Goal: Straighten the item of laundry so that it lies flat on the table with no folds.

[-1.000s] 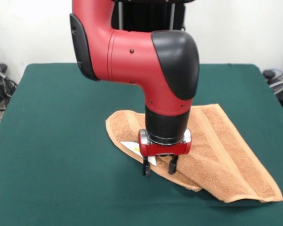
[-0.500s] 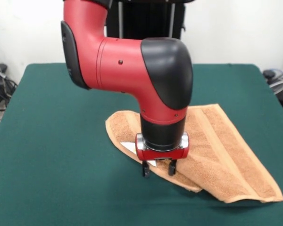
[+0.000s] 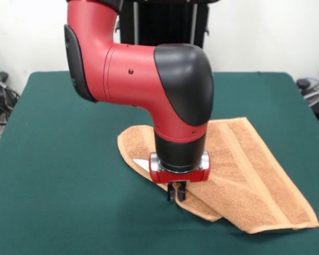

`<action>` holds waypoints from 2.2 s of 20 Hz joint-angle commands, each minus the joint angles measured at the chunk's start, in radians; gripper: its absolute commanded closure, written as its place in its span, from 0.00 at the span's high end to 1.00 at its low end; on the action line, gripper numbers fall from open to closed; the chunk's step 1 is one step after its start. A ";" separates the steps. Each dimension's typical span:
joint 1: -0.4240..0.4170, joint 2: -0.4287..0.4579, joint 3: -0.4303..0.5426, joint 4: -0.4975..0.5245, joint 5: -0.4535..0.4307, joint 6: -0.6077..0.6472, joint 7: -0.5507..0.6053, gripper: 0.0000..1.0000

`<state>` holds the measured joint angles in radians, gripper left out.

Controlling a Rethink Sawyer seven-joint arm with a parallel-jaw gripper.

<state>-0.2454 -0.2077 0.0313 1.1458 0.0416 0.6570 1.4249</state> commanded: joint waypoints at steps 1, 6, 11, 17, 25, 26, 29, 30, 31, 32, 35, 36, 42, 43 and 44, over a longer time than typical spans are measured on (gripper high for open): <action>0.002 0.176 0.106 0.019 -0.026 -0.232 0.136 0.00; 0.014 0.165 0.086 0.034 -0.024 -0.253 0.175 0.00; -0.026 0.093 0.097 0.087 -0.024 -0.182 0.125 0.00; -0.082 0.012 0.109 0.117 -0.023 -0.060 0.040 0.00; -0.152 -0.078 0.117 0.160 -0.042 0.038 -0.015 0.00; -0.162 -0.095 0.113 0.172 -0.048 0.046 -0.021 0.00; -0.192 -0.132 0.114 0.215 -0.060 0.042 -0.028 0.00; -0.200 -0.137 0.116 0.222 -0.063 0.040 -0.028 0.00; -0.206 -0.138 0.119 0.227 -0.064 0.037 -0.025 0.00; -0.212 -0.138 0.123 0.228 -0.068 0.032 -0.025 0.00; -0.220 -0.140 0.126 0.235 -0.078 0.021 -0.016 0.00; -0.220 -0.144 0.122 0.234 -0.080 0.035 -0.015 0.00; -0.238 -0.166 0.116 0.228 -0.105 0.060 -0.018 0.00; -0.241 -0.169 0.116 0.226 -0.110 0.057 -0.019 0.00; -0.244 -0.170 0.116 0.225 -0.111 0.062 -0.018 0.00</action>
<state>-0.4794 -0.3627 0.1429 1.2911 0.0093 0.6545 1.4249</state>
